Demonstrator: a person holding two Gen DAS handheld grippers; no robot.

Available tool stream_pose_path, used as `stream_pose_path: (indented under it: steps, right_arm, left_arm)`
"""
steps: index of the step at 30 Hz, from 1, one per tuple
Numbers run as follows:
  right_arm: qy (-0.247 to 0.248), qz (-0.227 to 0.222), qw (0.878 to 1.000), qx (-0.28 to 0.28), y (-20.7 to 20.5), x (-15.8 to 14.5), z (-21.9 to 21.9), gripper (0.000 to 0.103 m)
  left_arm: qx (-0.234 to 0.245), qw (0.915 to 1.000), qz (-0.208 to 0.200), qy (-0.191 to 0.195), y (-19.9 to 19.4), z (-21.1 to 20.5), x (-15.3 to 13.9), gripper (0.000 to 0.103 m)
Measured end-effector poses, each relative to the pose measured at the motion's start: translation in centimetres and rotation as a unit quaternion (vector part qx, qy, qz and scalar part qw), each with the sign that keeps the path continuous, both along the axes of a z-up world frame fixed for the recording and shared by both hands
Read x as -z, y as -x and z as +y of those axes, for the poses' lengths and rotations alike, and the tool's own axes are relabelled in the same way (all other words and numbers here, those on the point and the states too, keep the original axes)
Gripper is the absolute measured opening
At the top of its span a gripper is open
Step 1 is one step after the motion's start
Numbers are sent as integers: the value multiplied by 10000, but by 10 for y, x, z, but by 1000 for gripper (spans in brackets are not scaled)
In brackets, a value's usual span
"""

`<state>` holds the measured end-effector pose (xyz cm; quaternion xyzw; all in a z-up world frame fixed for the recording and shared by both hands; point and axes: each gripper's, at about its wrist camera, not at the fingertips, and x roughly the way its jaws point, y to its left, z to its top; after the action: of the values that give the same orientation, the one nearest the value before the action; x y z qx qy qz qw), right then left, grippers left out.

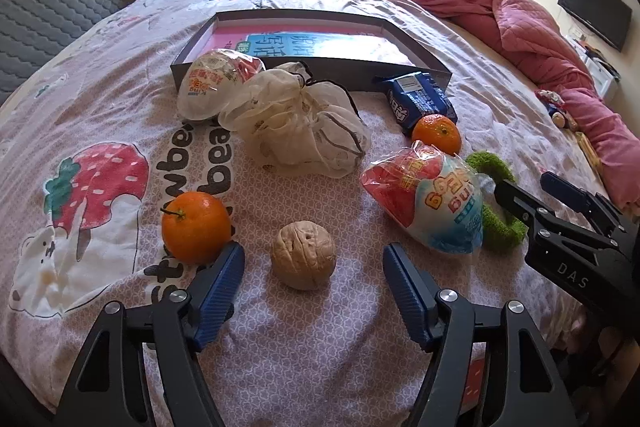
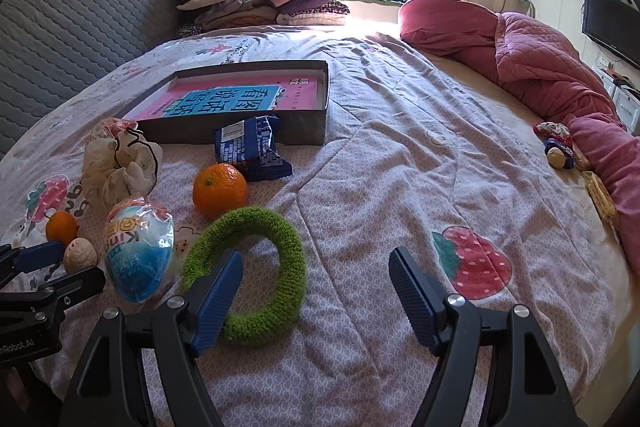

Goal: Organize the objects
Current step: 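Close left tool on the walnut while right tool closes on the green ring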

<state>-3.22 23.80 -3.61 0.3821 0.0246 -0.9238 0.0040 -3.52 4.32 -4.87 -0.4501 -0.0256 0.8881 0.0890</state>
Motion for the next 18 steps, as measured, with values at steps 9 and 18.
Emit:
stream_pose_path:
  steps: [9,18]
  right_arm:
    - [-53,-255,9995,-198,15,14,-8,56]
    - [-4,-174,9994,-299,11,15,-8,36]
  left_arm:
    - [74,10000,4,-18,8,7,6,55]
    - [171,9997,59,150,8,14,7,38]
